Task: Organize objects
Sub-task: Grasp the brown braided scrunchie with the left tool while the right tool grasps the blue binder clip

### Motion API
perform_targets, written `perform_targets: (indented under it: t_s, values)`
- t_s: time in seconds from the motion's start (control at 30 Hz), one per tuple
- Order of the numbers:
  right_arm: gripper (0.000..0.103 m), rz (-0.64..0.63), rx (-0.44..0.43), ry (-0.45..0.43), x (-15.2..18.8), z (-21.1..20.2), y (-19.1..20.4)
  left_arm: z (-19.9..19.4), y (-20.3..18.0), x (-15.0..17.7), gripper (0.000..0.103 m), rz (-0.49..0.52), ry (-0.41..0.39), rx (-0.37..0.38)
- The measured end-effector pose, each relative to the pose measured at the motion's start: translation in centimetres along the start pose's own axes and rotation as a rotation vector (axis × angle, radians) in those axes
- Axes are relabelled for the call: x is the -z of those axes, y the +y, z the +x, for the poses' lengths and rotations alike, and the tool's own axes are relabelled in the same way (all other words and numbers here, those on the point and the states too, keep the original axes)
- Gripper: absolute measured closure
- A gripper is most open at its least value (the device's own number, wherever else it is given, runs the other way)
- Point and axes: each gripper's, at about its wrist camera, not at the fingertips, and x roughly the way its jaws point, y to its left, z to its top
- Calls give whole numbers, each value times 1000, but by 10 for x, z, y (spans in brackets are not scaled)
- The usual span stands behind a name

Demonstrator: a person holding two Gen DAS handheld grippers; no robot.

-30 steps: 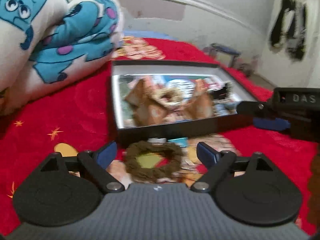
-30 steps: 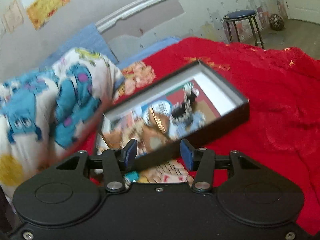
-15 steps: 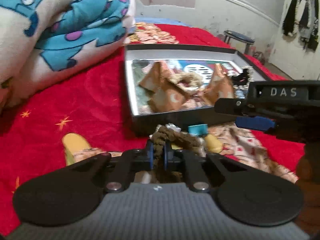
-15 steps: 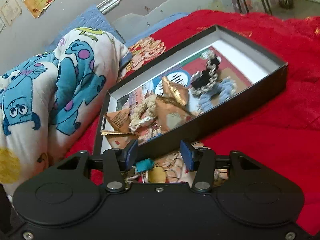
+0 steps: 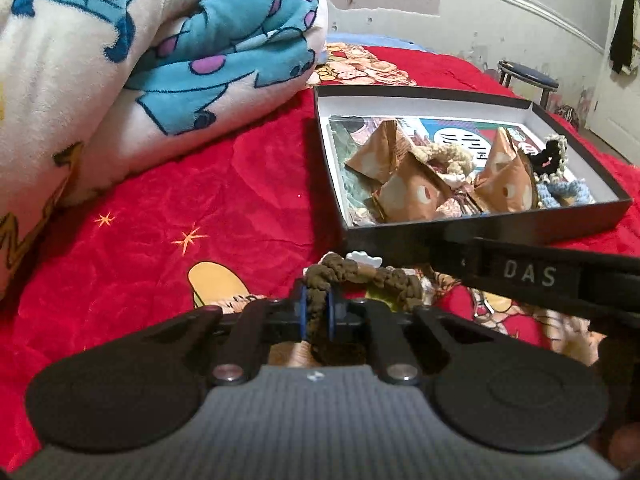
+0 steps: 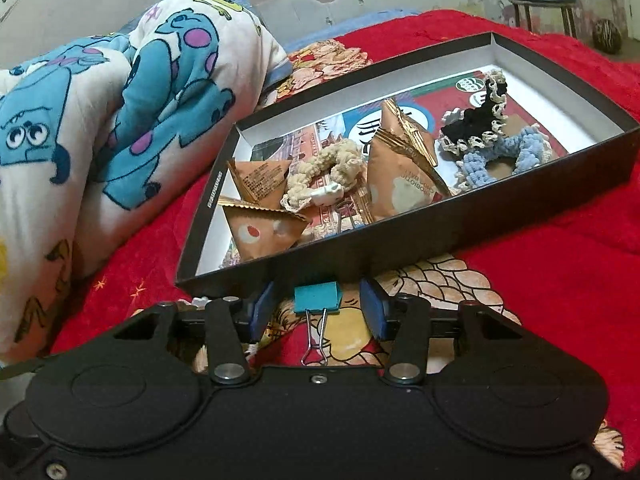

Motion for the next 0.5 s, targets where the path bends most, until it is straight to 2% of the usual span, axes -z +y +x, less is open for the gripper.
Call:
perform_targets:
  t_s: [0.17, 0.23, 0.3, 0.43, 0.5]
  values:
    - [58, -68, 43, -47, 10, 2, 10, 3, 3, 0, 90, -32, 1, 14]
    - [68, -84, 59, -66, 13, 2, 10, 5, 2, 1, 90, -37, -11, 7]
    - [75, -81, 57, -83, 15, 1, 6, 6, -5, 3, 90, 6, -34, -10]
    - [76, -30, 7, -110, 18, -5, -8, 3, -19, 15, 90, 106, -86, -49]
    - [76, -26, 2, -112, 20, -10, -11, -1, -21, 19, 91, 109, -91, -54]
